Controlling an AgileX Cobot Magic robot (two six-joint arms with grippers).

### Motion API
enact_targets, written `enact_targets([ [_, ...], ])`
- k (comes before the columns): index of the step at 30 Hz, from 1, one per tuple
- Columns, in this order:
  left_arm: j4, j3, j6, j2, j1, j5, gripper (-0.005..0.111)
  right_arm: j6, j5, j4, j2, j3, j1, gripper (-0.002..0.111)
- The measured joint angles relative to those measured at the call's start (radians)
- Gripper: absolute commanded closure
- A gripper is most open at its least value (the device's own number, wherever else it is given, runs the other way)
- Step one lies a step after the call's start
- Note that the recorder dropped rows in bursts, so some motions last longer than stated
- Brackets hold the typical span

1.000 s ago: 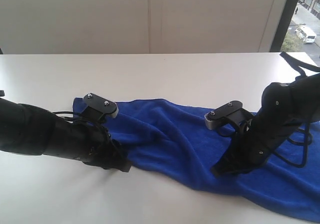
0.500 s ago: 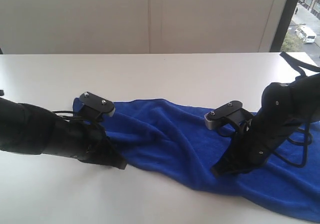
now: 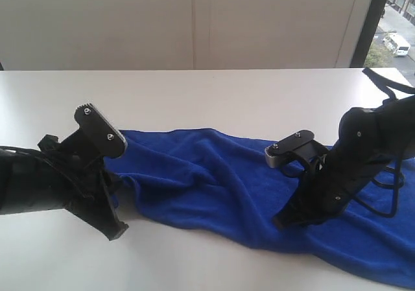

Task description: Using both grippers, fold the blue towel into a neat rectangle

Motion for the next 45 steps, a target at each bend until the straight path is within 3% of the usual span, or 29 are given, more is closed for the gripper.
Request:
enact_targets([
  [8,0.0,0.006,0.002,-0.044,-0.181,-0.246,0.107,0.0,-0.002,0.001,0.0,0.0,0.0,0.108],
  [12,0.0,0.026,0.002,-0.044,-0.232,-0.369,0.107,0.0,-0.002,0.001,0.0,0.0,0.0,0.108],
  [18,0.0,0.077,0.002,-0.044,-0.265,-0.343,0.107,0.0,0.0,0.001,0.0,0.0,0.0,0.108],
  [31,0.0,0.177,0.002,-0.047,-0.267,-0.367,0.106,0.0,0.002,-0.003,0.0,0.0,0.0,0.108],
  [34,0.0,0.191,0.002,-0.047,-0.267,-0.337,0.095,0.0,0.002,-0.003,0.0,0.0,0.0,0.108],
  [41,0.0,0.196,0.002,-0.047,-0.267,-0.274,0.047,0.0,0.006,-0.003,0.0,0.0,0.0,0.108],
  [45,0.0,0.196,0.002,-0.047,-0.267,-0.327,0.035,0.0,0.006,-0.003,0.0,0.0,0.0,0.108],
])
